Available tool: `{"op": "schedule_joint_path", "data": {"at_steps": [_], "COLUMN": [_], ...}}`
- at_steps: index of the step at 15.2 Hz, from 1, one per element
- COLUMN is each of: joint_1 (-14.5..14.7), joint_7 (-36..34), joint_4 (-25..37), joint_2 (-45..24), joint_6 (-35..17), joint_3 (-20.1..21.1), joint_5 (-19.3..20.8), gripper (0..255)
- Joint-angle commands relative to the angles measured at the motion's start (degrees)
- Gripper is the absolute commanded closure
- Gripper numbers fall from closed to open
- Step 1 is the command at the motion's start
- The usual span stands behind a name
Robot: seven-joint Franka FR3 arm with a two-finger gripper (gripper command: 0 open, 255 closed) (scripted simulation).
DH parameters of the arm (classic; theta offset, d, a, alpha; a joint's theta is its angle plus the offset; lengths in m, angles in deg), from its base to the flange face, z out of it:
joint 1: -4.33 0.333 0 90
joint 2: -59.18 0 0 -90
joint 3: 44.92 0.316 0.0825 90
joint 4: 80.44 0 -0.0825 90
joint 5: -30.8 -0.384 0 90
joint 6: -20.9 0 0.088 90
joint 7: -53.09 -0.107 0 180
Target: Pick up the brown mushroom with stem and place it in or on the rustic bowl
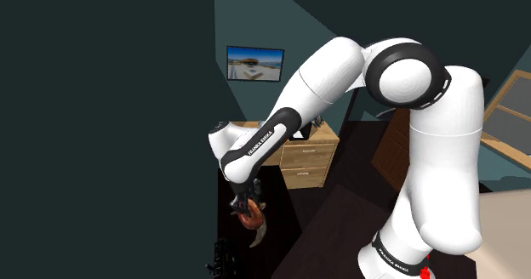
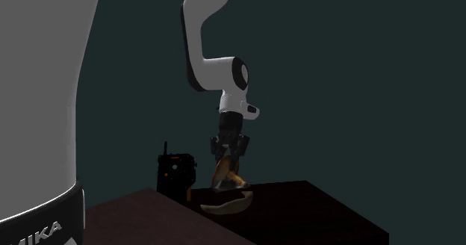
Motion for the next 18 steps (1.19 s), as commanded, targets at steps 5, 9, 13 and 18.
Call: {"op": "schedule_joint_path", "data": {"at_steps": [5,9,13,18], "joint_1": [0.00,-0.01,0.00,0.02], "joint_7": [0.00,0.32,0.39,0.39], "joint_4": [0.02,3.22,4.17,4.18], "joint_2": [0.00,2.47,3.01,3.00], "joint_6": [0.00,5.65,7.14,7.14], "joint_3": [0.00,0.25,0.31,0.29], "joint_5": [0.00,-0.49,-0.60,-0.61], "gripper": [0,0,0,0]}}
